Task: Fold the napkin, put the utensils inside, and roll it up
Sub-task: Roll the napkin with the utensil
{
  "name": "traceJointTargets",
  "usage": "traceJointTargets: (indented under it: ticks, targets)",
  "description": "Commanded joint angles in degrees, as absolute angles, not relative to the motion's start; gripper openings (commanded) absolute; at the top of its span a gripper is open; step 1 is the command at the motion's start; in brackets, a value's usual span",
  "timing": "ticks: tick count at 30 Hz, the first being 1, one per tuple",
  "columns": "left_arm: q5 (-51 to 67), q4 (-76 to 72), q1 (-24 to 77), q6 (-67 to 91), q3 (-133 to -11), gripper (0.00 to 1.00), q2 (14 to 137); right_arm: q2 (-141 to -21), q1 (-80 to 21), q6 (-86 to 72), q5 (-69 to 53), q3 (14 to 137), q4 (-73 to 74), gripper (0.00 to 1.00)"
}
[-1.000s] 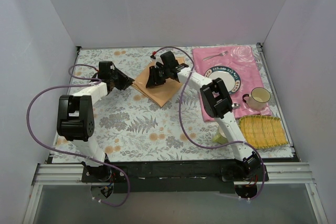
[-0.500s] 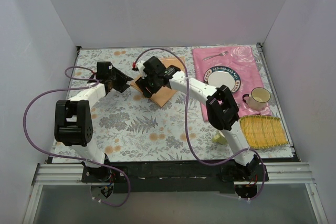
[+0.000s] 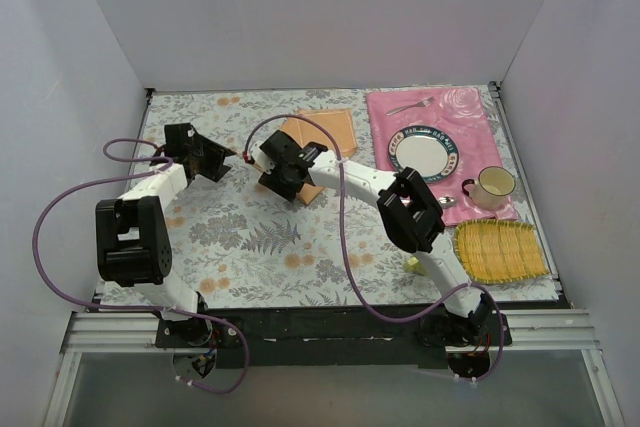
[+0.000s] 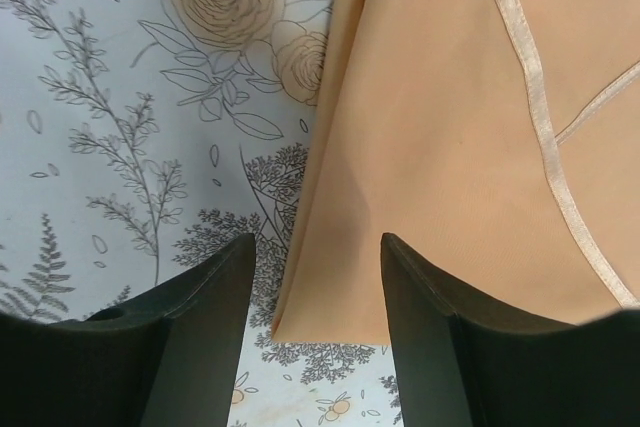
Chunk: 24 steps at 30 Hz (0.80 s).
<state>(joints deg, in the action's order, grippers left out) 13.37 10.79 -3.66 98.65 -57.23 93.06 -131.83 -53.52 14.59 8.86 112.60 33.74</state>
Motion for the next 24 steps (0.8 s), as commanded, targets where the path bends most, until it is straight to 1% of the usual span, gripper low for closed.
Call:
traceJointTargets:
  ticks: [1, 5, 8, 11, 13, 14, 16, 17, 21, 23, 24]
  targets:
    - [14.94, 11.07, -4.04, 98.44, -56.69, 0.46, 90.35, -132.54, -53.26, 17.05, 10.55, 112.06, 32.70, 0.60]
    - [15.38, 10.90, -4.13, 98.61, -56.69, 0.47, 90.70, -132.80, -53.26, 17.49, 10.11, 109.95, 31.03, 0.60]
    - [16.52, 10.81, -4.13, 98.79, -56.51, 0.51, 91.58, -133.68, -53.17, 17.49, 9.93, 109.43, 30.76, 0.57]
    - [17.05, 10.72, -4.13, 99.05, -56.08, 0.57, 92.20, -134.21, -53.26, 17.14, 9.76, 108.46, 29.89, 0.54]
    - [17.66, 10.63, -4.22, 99.14, -55.90, 0.59, 92.81, -134.65, -53.26, 16.53, 10.02, 108.11, 29.36, 0.51]
    - [18.10, 10.63, -4.22, 99.14, -55.90, 0.60, 93.07, -135.00, -53.26, 16.18, 10.37, 108.45, 29.62, 0.47]
    - [19.85, 10.02, -4.31, 99.05, -55.90, 0.61, 93.77, -135.70, -53.26, 14.86, 10.46, 109.16, 29.97, 0.42]
    - [20.47, 9.67, -4.22, 99.05, -55.72, 0.63, 94.13, -135.96, -53.17, 14.24, 9.85, 109.68, 30.32, 0.37]
    - [22.06, 9.23, -4.22, 98.53, -54.76, 0.64, 94.66, -136.84, -52.91, 11.26, 7.56, 112.75, 32.16, 0.23]
    - [22.67, 8.88, -4.22, 98.44, -54.14, 0.64, 94.31, -137.19, -52.30, 8.54, 5.64, 114.34, 33.13, 0.15]
    - [22.68, 8.79, -4.22, 98.18, -53.79, 0.64, 94.13, -137.37, -52.12, 7.48, 4.32, 115.04, 33.92, 0.13]
